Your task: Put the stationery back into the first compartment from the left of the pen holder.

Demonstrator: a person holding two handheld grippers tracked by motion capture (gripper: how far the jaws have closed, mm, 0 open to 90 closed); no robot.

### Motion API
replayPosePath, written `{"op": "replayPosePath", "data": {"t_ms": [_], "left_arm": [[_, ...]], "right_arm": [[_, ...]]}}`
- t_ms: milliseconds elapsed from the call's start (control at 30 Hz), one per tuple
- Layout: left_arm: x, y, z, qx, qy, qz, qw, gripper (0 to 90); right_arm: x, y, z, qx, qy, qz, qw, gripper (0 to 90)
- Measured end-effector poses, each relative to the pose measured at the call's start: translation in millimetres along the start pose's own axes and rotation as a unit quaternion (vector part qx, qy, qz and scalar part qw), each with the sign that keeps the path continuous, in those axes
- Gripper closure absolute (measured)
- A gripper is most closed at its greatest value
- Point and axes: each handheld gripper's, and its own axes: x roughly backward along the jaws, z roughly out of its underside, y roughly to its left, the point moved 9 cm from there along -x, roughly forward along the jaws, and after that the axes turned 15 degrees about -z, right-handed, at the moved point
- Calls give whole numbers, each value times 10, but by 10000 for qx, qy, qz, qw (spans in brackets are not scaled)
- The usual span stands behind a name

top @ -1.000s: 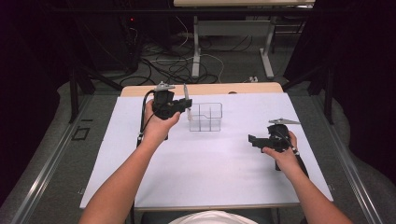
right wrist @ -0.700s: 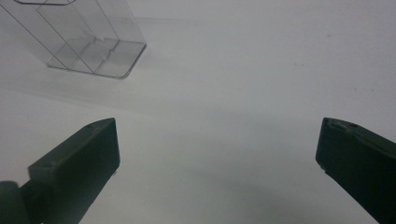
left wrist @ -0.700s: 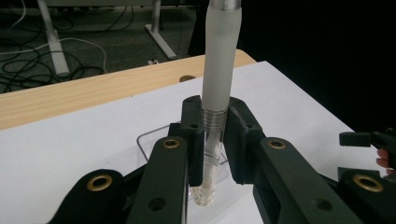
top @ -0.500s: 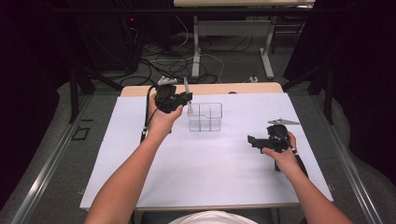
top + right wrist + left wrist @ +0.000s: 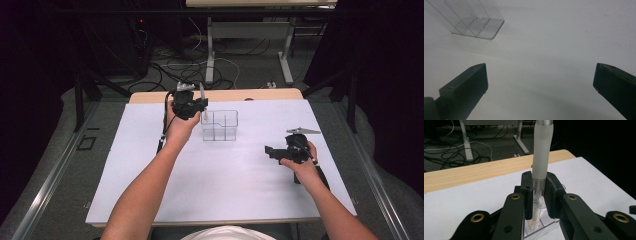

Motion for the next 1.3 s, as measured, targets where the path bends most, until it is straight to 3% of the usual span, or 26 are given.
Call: {"op": "replayPosePath", "data": {"t_ms": [400, 833, 967, 1167, 1300], "left_arm": [[-196, -1, 140, -131, 274, -243, 9992, 789], [-204, -26, 165, -177, 297, -195, 9992, 782], [-189, -7, 179, -209, 309, -245, 9990, 713], [-108, -2, 168, -213, 216, -118, 9995, 632], [-34, 21, 155, -331, 11, -49, 9994, 536]], "right_arm": [[-13, 9, 19, 12, 49, -25, 10000, 0], [-21, 16, 27, 24, 71, -42, 10000, 0], [-22, 10, 27, 43, 66, -37, 10000, 0], [-19, 9, 27, 31, 66, -19, 10000, 0], [-18, 4, 23, 53, 46, -16, 10000, 0]]}}
